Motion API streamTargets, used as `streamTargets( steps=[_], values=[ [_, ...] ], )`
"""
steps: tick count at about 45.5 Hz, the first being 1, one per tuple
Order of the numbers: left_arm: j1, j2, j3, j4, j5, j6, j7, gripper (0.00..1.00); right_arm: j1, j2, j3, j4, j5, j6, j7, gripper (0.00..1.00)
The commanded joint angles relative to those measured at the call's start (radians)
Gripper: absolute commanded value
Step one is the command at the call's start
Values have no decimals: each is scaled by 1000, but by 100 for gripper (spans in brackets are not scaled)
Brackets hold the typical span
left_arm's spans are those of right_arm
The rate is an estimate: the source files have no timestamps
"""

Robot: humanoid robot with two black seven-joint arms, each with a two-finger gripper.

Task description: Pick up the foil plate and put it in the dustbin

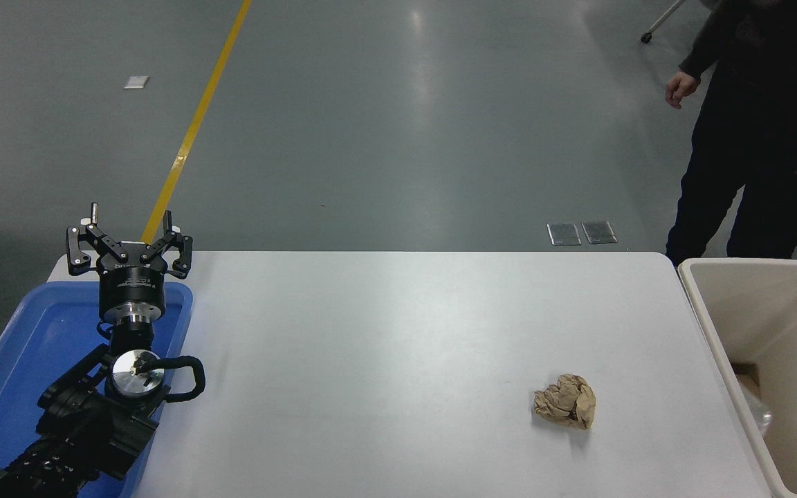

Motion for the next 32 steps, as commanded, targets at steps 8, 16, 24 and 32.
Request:
streamTargets(
  steps=[8,16,24,32],
  values=[
    [-1,0,1,0,1,-2,2,99,541,-171,-350,582,-37,29,0,100],
    [-1,0,1,0,1,-2,2,99,949,-113,-629,895,-28,228,-1,100],
    [-1,-2,1,0,1,-3,3,99,1215,-41,-701,1104,-2,441,11,100],
    [0,-2,1,0,1,-3,3,99,1358,62,-689,1166,47,584,26,100]
  ],
)
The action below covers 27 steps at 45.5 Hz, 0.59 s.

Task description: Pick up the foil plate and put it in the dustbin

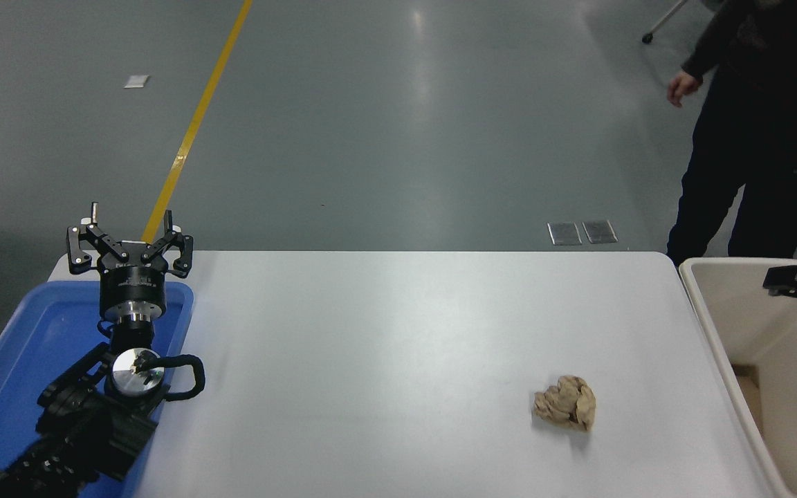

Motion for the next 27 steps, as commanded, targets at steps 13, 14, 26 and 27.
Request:
streamTargets(
  steps=[13,14,26,27],
  values=[
    [2,0,0,0,0,-1,0,99,389,298,-9,203,203,368,22,100],
    [2,0,0,0,0,0,0,99,398,309,3,203,223,385,22,100],
    [2,0,0,0,0,0,-1,99,441,418,82,206,389,519,68,100],
    [2,0,0,0,0,0,-1,99,442,422,83,203,394,517,68,100]
  ],
)
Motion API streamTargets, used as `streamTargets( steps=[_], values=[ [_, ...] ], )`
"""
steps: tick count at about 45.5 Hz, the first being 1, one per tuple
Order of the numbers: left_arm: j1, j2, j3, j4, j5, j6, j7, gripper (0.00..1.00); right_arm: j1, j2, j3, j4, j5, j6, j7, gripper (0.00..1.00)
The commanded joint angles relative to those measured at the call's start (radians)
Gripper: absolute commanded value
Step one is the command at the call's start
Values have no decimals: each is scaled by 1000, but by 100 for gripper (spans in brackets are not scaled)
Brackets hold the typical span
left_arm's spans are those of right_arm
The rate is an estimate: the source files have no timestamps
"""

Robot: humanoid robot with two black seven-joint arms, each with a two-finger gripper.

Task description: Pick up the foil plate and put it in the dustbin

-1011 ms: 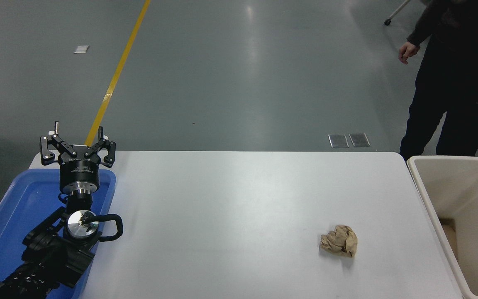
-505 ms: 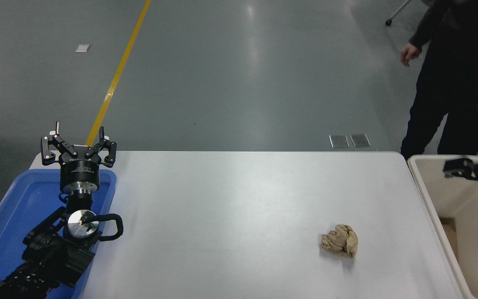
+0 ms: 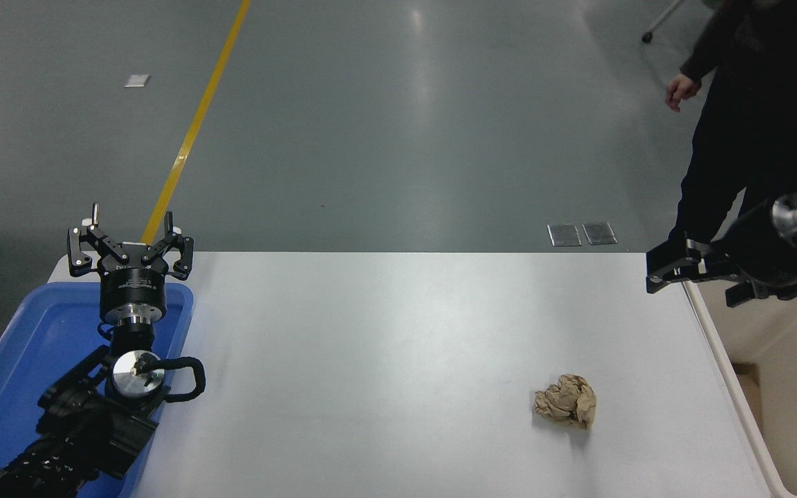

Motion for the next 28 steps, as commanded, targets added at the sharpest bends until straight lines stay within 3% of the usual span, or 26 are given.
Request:
streamTargets(
  steps=[1,18,28],
  values=[
    [0,0,0,0,-1,0,0,99,57,115,48,11,125,92,27,100],
    [0,0,0,0,-2,0,-1,99,49,204,22,-2,125,52,29,100],
    [0,-1,-2,0,-2,0,-1,99,43,184,-27,-2,106,52,29,100]
  ],
)
